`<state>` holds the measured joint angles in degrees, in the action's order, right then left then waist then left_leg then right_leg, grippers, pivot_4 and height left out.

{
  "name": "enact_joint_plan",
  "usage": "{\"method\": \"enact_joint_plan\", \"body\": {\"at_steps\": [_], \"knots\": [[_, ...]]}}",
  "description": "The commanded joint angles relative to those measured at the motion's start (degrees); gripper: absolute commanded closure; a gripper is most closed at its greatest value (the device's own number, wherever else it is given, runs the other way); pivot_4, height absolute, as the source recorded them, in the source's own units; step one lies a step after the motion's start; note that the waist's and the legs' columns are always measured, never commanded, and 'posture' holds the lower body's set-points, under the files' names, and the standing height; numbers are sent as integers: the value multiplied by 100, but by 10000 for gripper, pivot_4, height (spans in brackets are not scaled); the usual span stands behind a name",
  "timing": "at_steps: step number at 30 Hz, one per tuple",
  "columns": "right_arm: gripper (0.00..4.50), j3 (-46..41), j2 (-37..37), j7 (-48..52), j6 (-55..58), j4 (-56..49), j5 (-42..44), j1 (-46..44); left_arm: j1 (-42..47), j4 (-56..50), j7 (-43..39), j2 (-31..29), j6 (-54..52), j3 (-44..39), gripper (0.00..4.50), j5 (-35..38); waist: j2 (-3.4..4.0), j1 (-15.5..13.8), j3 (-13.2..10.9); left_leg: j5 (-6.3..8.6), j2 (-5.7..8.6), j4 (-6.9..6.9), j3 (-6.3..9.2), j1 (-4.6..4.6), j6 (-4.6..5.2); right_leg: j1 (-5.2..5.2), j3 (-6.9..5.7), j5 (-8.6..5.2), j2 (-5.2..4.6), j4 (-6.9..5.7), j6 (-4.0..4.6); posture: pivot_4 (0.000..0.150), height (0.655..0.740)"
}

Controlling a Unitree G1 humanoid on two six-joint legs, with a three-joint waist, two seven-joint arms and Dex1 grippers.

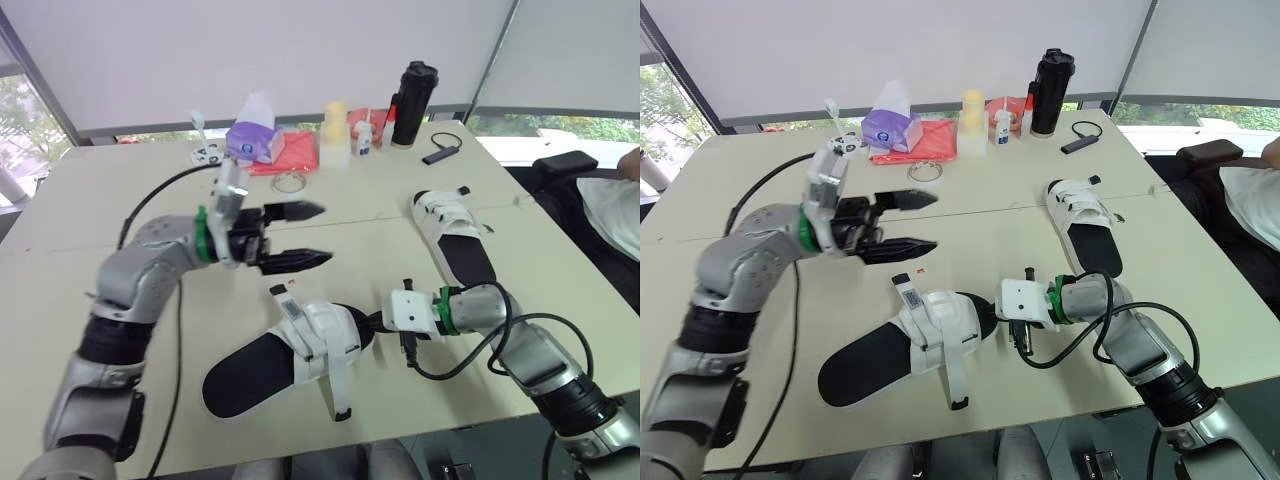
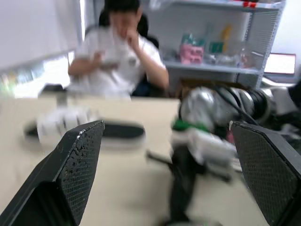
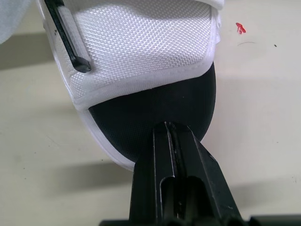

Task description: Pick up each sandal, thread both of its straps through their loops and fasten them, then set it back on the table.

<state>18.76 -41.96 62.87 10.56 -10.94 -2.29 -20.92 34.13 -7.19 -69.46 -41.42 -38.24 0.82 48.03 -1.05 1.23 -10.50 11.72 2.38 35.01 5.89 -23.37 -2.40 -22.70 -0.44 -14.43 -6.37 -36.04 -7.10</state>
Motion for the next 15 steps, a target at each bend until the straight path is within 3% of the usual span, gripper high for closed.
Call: {"method": "enact_joint_plan", "body": {"at_steps": [1,5,13,15], "knots": [[45000,176,-10,141,101,36,-28,92,-338,-517,-502,-628,-615,-262,485,404,2,-19,-1,0,-1,0,0,0,-1,1,0,-2,-1,0,2,1500,7400],[45000,170,22,195,138,-22,21,26,-1151,-1001,-1028,-1326,-898,-285,485,472,0,-28,-3,1,-13,0,0,0,-2,-2,1,-9,-9,3,22,1500,7400],[45000,163,32,229,168,-44,31,-38,-1994,-1434,-754,-1333,-992,-207,485,308,1,-35,-3,5,-16,-6,14,-6,-9,-13,4,-11,-14,6,31,1500,7400],[45000,158,22,236,170,-60,32,-28,-2183,-1487,-672,-1332,-1011,-198,5828,255,1,-36,-3,6,-16,-11,13,-6,-9,-17,4,-12,-14,5,33,1500,7400]]}}
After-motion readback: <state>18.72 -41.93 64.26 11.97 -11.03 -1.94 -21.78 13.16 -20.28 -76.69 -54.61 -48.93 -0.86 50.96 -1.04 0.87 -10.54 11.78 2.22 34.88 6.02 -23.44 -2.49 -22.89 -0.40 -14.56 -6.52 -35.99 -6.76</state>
